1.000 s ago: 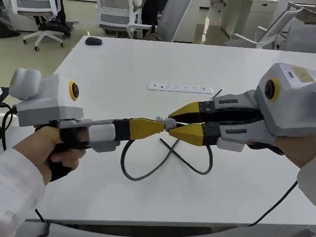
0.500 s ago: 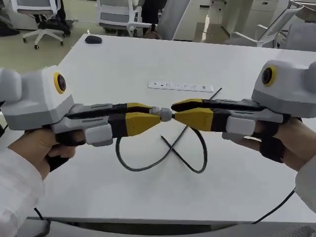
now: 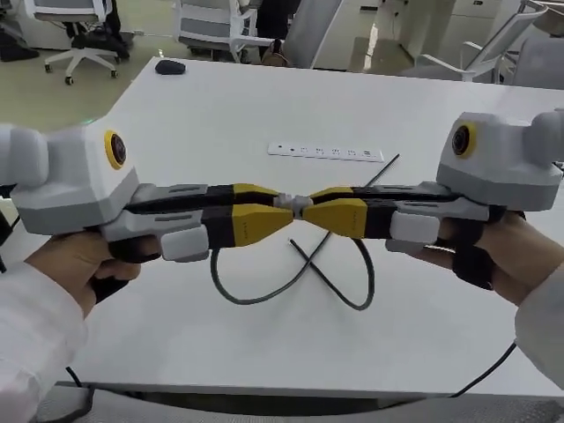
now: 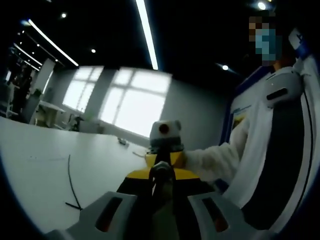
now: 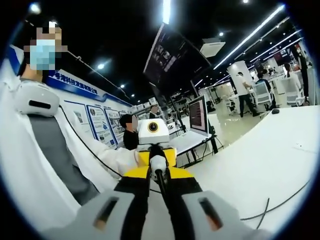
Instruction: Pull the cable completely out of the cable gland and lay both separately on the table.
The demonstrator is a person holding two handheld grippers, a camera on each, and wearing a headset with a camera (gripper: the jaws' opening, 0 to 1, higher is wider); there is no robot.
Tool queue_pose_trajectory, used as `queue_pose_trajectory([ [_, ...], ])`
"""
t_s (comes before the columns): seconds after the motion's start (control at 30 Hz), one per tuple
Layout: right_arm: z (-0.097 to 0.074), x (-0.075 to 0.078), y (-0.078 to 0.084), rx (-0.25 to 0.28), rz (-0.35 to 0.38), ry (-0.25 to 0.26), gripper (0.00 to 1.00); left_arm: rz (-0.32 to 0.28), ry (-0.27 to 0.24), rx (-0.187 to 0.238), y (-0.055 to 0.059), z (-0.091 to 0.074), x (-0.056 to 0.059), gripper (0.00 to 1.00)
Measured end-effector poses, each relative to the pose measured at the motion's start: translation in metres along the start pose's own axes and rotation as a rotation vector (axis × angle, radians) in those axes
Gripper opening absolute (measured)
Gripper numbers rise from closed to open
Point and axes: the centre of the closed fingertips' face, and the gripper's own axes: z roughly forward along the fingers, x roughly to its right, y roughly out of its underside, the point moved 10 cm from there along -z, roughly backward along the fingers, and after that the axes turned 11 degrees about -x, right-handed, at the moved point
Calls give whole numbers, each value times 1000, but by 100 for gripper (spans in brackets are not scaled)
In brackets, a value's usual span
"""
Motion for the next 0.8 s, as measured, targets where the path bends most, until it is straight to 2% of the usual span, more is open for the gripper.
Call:
queue_pose_trajectory([
  [0.2,0,-1,1,0,-49,20,11,-61,11,3,1,0,-4,15],
  [0.27,-1,-1,1,-11,-120,44,11,-109,21,-4,2,1,-6,15],
  [0.33,0,-3,1,-16,-137,53,10,-132,25,-3,3,0,-7,15],
  [0.43,0,-3,0,-26,-198,68,10,-200,42,1,5,1,-7,15],
  [0.57,1,-3,1,-41,-283,93,10,-233,39,-7,7,1,-8,15],
  [0.67,2,-4,3,-56,-383,115,10,-313,51,-24,10,0,-9,15],
  [0.8,4,-6,6,-67,-463,128,11,-331,52,-30,12,1,-8,15],
])
